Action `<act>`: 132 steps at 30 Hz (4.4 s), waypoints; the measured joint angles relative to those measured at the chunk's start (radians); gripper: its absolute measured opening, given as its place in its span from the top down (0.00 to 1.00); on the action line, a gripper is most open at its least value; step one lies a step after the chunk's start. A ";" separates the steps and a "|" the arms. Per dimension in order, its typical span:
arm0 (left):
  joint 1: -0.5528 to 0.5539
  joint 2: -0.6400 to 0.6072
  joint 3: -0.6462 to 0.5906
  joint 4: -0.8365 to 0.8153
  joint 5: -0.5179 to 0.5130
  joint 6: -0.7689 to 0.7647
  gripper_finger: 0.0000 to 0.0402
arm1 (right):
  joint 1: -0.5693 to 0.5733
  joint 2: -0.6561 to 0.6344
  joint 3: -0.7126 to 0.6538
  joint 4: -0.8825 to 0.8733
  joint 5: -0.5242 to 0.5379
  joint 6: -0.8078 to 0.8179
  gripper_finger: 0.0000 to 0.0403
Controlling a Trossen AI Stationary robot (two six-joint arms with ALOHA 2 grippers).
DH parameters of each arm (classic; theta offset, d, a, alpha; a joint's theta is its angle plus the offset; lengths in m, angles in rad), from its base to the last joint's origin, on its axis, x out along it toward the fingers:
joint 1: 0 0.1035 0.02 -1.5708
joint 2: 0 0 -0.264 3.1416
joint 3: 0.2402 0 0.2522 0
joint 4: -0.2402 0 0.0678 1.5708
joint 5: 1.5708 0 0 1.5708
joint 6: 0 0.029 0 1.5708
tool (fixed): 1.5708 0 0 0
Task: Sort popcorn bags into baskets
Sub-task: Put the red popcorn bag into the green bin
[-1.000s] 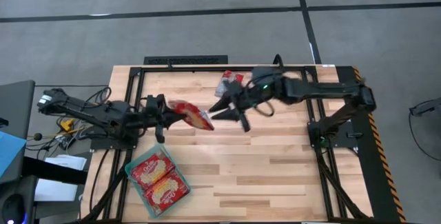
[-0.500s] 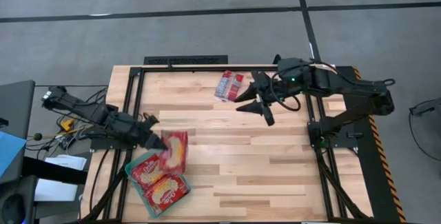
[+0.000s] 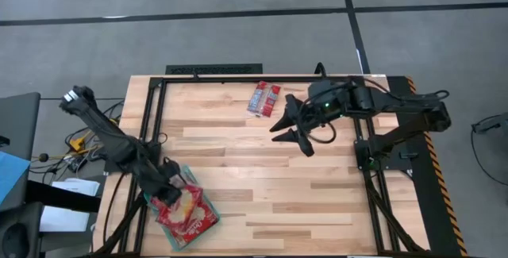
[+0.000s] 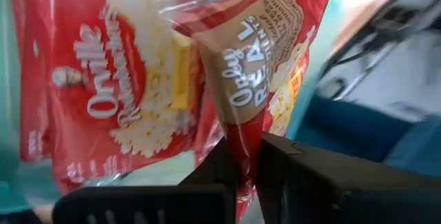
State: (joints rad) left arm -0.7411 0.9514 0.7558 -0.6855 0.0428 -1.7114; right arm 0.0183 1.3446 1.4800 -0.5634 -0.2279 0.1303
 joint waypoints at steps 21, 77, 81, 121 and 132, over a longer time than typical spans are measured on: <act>0.164 0.398 0.200 -0.027 0.258 0.433 0.97 | 0.014 0.017 0.001 0.026 -0.002 -0.007 0.61; 0.572 0.065 0.293 -0.110 -0.212 0.652 0.35 | -0.582 0.634 -0.112 0.061 0.224 0.325 0.39; 0.591 0.082 0.293 -0.109 -0.201 0.689 0.35 | -0.584 0.675 -0.102 0.063 0.199 0.376 0.39; 0.681 0.098 0.103 0.230 -0.345 0.534 0.35 | -0.317 0.636 0.114 -0.248 0.144 0.390 0.99; 0.747 0.098 -0.251 0.867 -0.346 0.328 0.35 | -0.216 0.486 0.116 -0.246 0.175 0.398 0.98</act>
State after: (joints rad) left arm 0.0060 1.0492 0.5044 0.1815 -0.3028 -1.3829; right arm -0.1980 1.8311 1.5963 -0.8097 -0.0528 0.5285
